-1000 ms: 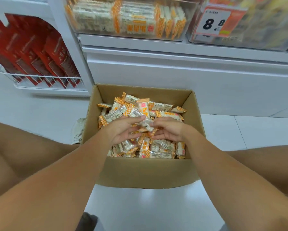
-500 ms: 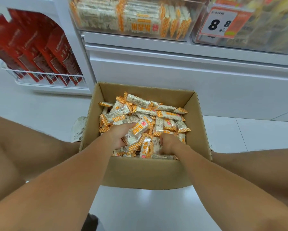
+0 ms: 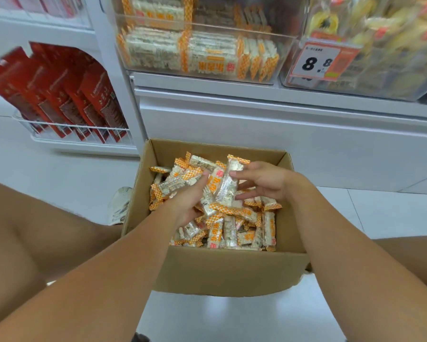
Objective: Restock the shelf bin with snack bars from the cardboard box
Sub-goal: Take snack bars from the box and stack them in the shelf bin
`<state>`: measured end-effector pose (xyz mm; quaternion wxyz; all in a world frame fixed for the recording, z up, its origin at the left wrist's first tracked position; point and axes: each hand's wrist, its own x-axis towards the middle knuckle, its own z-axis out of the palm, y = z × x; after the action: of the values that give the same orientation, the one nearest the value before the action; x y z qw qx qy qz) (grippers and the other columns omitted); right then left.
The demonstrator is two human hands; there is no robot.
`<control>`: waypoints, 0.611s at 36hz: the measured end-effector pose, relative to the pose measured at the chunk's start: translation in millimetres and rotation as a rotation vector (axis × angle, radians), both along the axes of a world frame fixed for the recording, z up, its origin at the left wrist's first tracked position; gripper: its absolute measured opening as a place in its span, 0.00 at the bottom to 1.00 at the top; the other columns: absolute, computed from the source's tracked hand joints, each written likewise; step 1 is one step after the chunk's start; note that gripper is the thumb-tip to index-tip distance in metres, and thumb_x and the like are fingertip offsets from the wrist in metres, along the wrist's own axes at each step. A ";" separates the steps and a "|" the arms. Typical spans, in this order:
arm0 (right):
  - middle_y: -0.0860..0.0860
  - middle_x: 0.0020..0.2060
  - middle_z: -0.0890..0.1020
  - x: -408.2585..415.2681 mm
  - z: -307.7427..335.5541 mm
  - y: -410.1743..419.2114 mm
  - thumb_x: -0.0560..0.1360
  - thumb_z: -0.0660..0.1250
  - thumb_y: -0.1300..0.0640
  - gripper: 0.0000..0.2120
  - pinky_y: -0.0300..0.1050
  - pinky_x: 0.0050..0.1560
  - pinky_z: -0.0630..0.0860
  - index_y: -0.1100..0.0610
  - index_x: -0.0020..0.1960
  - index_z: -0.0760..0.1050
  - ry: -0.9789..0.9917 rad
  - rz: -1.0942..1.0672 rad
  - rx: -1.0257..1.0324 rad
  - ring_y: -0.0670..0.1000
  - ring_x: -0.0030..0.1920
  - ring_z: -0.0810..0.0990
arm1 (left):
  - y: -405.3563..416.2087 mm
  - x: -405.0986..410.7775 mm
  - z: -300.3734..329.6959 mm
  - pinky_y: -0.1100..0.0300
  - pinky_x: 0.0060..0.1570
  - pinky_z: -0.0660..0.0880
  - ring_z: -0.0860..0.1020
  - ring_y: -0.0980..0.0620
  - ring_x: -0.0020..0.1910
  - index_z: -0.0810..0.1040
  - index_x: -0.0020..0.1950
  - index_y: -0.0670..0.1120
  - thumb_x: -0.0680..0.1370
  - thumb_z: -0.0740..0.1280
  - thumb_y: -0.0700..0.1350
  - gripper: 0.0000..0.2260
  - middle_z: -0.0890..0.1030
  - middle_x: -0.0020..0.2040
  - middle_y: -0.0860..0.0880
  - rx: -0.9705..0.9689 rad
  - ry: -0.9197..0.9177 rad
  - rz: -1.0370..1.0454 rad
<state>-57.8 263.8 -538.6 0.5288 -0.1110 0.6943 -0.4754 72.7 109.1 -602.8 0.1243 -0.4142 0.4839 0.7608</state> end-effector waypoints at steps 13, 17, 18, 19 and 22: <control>0.50 0.72 0.72 37.5 6.8 -42.1 0.82 0.64 0.49 0.25 0.50 0.66 0.72 0.49 0.76 0.61 0.262 0.145 -0.103 0.51 0.71 0.72 | -4.5 -21.5 41.1 0.39 0.68 0.71 0.78 0.42 0.65 0.78 0.68 0.51 0.60 0.72 0.76 0.43 0.79 0.68 0.43 -0.016 0.151 0.042; 0.41 0.78 0.61 30.4 40.6 -47.5 0.76 0.70 0.43 0.42 0.42 0.64 0.68 0.46 0.82 0.49 0.282 0.075 -0.180 0.46 0.73 0.67 | -13.5 -36.3 92.7 0.44 0.57 0.80 0.85 0.42 0.52 0.78 0.64 0.43 0.71 0.71 0.67 0.33 0.85 0.54 0.41 -0.043 0.274 0.291; 0.43 0.78 0.61 29.2 52.5 -49.5 0.75 0.72 0.43 0.43 0.45 0.67 0.69 0.46 0.82 0.52 0.312 0.060 -0.200 0.47 0.74 0.67 | -17.2 -41.1 107.6 0.47 0.53 0.81 0.85 0.44 0.49 0.79 0.60 0.42 0.75 0.68 0.66 0.28 0.85 0.51 0.41 -0.047 0.303 0.305; 0.46 0.76 0.66 28.6 65.0 -53.2 0.74 0.73 0.45 0.40 0.47 0.69 0.71 0.49 0.80 0.58 0.360 0.059 -0.250 0.48 0.73 0.70 | -21.0 -46.5 122.5 0.48 0.51 0.82 0.85 0.45 0.46 0.79 0.57 0.42 0.78 0.65 0.65 0.25 0.85 0.48 0.42 -0.059 0.337 0.308; 0.51 0.62 0.82 21.0 104.8 -71.2 0.77 0.72 0.60 0.22 0.44 0.59 0.79 0.54 0.70 0.73 0.528 0.054 -0.376 0.47 0.59 0.81 | -38.5 -56.2 172.1 0.46 0.56 0.81 0.85 0.43 0.49 0.80 0.59 0.44 0.79 0.59 0.67 0.29 0.86 0.48 0.42 -0.188 0.382 0.223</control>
<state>-36.8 192.6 -433.8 0.3128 -0.3446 0.7043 -0.5360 16.4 70.6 -430.7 -0.0933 -0.3233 0.5186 0.7860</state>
